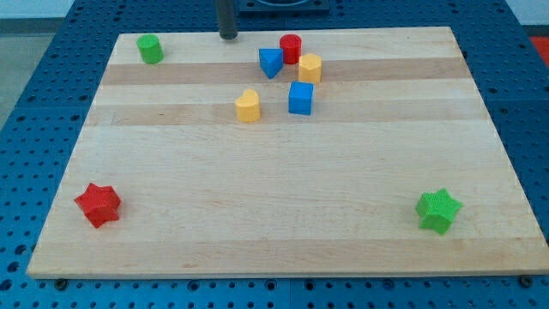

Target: Slide blue triangle closer to yellow heart

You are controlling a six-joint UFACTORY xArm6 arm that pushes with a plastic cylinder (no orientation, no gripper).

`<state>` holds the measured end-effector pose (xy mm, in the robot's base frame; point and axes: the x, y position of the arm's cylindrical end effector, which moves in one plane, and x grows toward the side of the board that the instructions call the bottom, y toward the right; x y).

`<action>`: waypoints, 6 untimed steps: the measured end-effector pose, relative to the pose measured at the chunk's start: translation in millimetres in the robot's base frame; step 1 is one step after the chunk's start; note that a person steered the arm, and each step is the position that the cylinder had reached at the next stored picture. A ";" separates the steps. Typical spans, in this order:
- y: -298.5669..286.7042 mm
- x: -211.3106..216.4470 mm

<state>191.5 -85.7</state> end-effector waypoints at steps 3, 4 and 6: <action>65.8 52.1; 58.7 85.1; 46.3 65.4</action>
